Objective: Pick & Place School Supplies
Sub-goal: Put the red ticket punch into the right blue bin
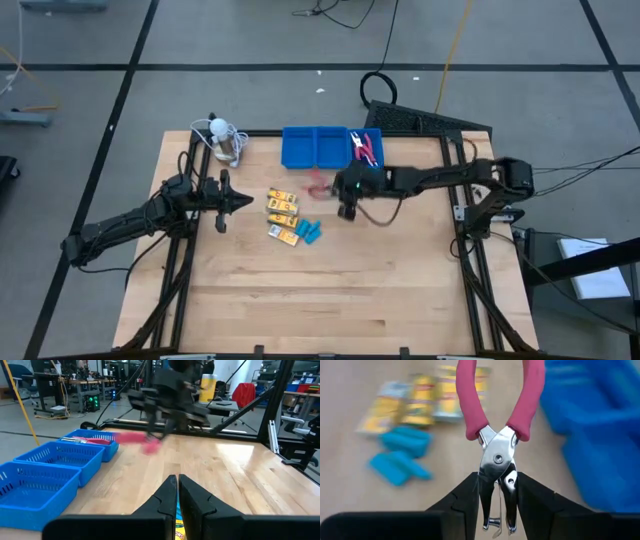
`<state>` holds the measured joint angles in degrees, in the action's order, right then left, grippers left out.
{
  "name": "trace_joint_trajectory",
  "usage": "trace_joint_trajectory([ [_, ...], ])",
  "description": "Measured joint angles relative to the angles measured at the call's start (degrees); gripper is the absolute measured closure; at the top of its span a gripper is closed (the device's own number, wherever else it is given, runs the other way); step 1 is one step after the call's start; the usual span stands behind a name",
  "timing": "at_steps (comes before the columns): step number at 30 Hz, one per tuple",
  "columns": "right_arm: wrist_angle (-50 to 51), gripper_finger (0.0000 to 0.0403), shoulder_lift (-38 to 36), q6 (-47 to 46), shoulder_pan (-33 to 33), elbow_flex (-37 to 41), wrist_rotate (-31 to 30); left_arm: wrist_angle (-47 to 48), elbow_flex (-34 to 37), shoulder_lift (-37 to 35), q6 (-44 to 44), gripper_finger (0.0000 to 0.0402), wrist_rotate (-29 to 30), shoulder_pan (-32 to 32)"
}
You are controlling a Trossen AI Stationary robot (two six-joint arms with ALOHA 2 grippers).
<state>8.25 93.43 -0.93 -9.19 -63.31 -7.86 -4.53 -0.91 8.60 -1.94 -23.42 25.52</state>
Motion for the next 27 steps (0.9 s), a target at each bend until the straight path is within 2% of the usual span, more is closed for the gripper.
trace_joint_trajectory([
  [4, 2.81, 0.0298, -0.78, -3.33, -5.36, 0.0, -2.93, 0.02, 0.0, 0.02, -0.01, 0.0382, 0.0, 0.0],
  [9, 3.13, 0.0298, -0.95, -7.4, -12.43, 0.11, -2.91, 0.01, 0.0, 0.0, -0.02, 0.0382, 0.0, 0.02],
  [15, -0.19, 0.03, -0.98, -11.7, -18.52, 4.11, -2.85, -0.01, 0.0, 0.0, 0.0, 0.0382, 0.0, 0.02],
  [20, -4.84, 0.0299, -0.94, -15.58, -21.61, 9.91, -2.97, 0.0, -0.01, 0.01, 0.0, 0.0382, 0.0, 0.02],
  [27, -14.39, 0.0301, -0.96, -18.91, -22.33, 16.05, -3.22, 0.02, -0.02, 0.0, 0.01, 0.0382, 0.0, 0.0],
])
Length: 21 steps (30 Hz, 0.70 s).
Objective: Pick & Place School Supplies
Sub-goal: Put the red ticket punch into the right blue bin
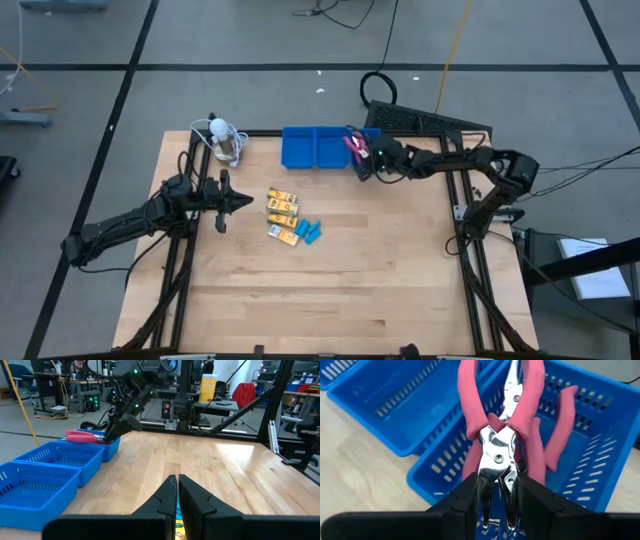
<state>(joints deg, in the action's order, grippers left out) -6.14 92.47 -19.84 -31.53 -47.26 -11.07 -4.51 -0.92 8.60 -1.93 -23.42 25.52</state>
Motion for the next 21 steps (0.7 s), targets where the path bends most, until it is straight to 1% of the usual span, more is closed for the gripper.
trace_joint_trajectory([
  [5, -3.65, 0.0297, 0.0, -2.34, 0.26, 2.1, -3.86, -0.02, 0.02, 0.0, 0.0, 0.0382, 0.0, 0.02],
  [10, -4.36, 0.0303, -0.02, -3.48, 0.53, 2.69, -5.37, -0.01, 0.01, 0.0, -0.01, 0.0382, 0.0, 0.01],
  [13, -4.38, 0.0301, -0.02, -3.79, 1.02, 2.77, -5.64, -0.02, 0.0, 0.0, 0.0, 0.0382, 0.0, 0.02],
  [21, -3.98, 0.0281, -0.02, -4.66, 2.05, 2.77, -5.37, 0.0, 0.02, 0.0, 0.0, 0.0382, 0.0, 0.02],
])
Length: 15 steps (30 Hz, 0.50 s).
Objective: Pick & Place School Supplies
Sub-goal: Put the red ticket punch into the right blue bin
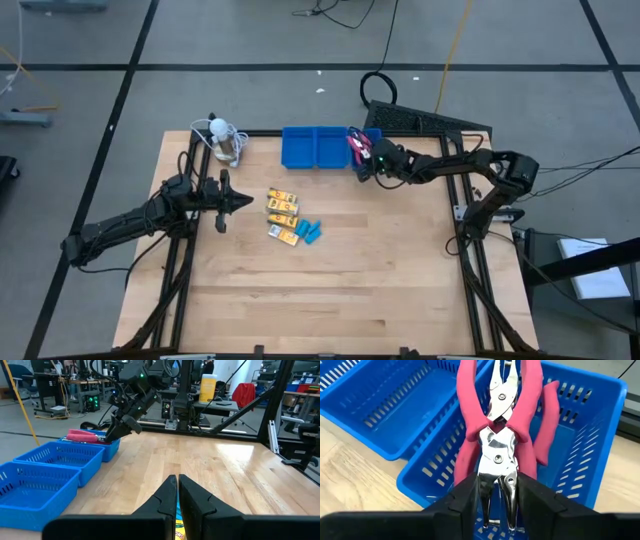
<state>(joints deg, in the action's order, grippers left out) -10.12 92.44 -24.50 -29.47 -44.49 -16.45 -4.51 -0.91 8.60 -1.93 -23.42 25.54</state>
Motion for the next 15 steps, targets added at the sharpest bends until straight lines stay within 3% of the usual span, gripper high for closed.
trace_joint_trajectory([
  [15, 1.01, 0.0204, -3.24, 1.24, 0.07, 0.04, 0.22, -0.02, -0.02, 0.0, -0.02, 0.0382, 0.0, 0.0],
])
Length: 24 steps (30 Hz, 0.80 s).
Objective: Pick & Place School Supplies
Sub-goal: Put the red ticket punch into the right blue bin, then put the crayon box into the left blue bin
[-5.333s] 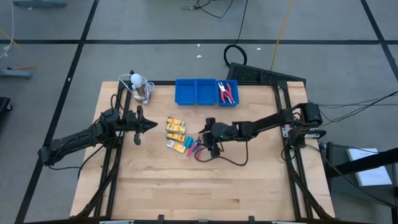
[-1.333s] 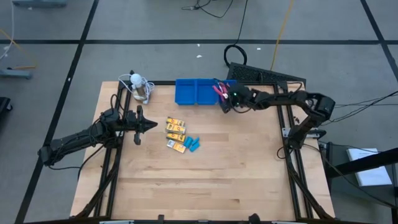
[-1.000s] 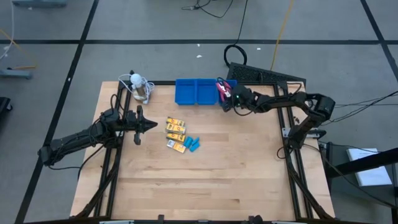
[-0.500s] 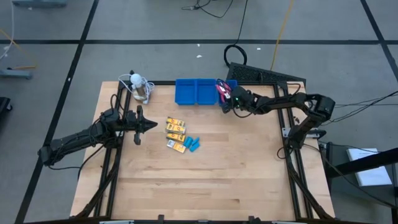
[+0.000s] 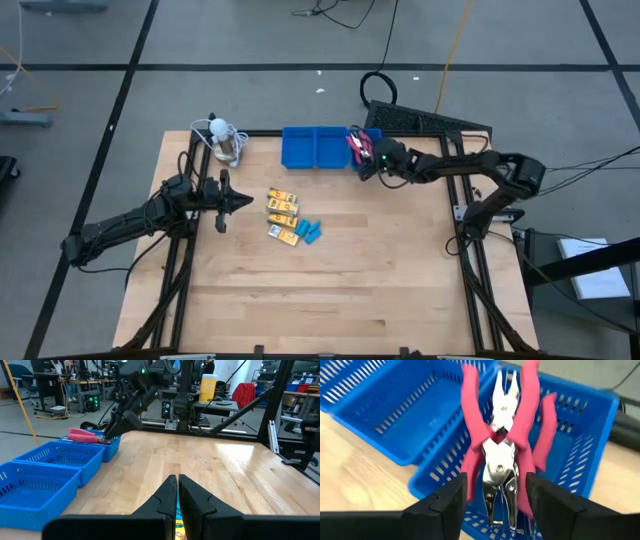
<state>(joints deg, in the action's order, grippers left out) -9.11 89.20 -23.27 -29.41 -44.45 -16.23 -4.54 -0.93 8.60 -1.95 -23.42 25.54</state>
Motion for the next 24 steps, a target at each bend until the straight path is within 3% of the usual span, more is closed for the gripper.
trace_joint_trajectory([
  [5, 3.61, 0.0181, -8.08, 1.85, 0.13, 0.0, 1.46, 0.01, 0.02, 0.01, 0.01, 0.0382, -0.01, -0.01],
  [11, 12.58, 0.0172, -20.75, 3.67, 0.92, 0.01, 16.38, 0.0, 0.02, 0.0, 0.0, 0.0382, -0.02, -0.02],
  [16, 13.89, 0.0178, -32.51, 6.43, 6.63, 4.66, 25.09, 0.02, 0.02, 0.0, 0.0, 0.0382, -0.02, -0.01],
  [24, 2.24, 0.0187, -52.07, 14.35, 17.41, 19.55, 25.42, 0.01, 0.01, 0.0, 0.01, 0.0382, -0.02, -0.02],
])
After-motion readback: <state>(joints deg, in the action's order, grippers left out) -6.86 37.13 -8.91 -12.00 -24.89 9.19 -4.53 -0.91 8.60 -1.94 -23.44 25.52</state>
